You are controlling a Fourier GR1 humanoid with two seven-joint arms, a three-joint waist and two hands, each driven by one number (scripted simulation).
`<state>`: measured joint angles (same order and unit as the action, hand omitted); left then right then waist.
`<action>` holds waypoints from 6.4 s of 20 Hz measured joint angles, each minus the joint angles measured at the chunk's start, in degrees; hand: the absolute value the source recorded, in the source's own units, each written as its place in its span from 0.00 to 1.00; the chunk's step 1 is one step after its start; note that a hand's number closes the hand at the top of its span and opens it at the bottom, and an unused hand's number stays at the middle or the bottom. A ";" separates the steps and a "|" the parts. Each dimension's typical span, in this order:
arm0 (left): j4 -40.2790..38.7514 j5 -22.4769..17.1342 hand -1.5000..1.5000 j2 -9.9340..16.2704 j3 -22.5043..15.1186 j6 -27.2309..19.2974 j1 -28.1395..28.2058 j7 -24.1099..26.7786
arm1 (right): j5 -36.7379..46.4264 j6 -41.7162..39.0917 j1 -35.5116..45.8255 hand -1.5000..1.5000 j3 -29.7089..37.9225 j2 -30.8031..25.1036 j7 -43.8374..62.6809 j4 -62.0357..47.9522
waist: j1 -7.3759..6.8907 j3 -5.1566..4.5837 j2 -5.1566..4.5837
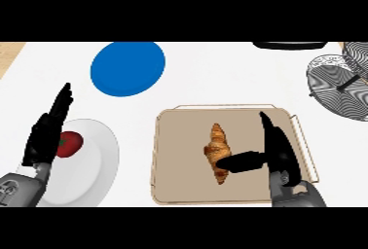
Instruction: Pick the croissant from the tray and place it in the tiered basket
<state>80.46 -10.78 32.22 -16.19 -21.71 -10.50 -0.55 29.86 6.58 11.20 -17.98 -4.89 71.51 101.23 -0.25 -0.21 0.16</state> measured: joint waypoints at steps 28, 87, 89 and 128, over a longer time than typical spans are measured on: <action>0.51 2.05 0.50 -1.30 2.66 2.38 0.71 -0.52 | 6.78 -4.84 1.55 0.00 -1.28 4.35 -0.18 -8.77 | 0.02 0.12 -0.03; 3.04 7.86 0.50 -5.46 8.47 6.90 1.80 -3.63 | -10.49 -16.46 10.97 1.00 18.84 -31.87 -32.29 21.50 | 0.60 0.21 -0.02; 2.92 8.50 0.50 -6.40 8.46 7.04 1.74 -3.56 | -12.16 -19.11 12.43 1.00 21.69 -33.65 -33.20 19.53 | 0.46 0.20 -0.06; 1.11 13.66 0.50 -11.50 12.66 11.31 0.91 -1.95 | 10.85 -14.35 40.29 1.00 25.70 -44.17 -89.39 -63.92 | -1.14 0.24 -0.61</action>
<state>81.57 2.88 20.72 -3.53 -10.40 -9.59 -2.50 40.71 -7.77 51.49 7.72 -49.06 -17.88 37.31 -1.39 0.02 -0.44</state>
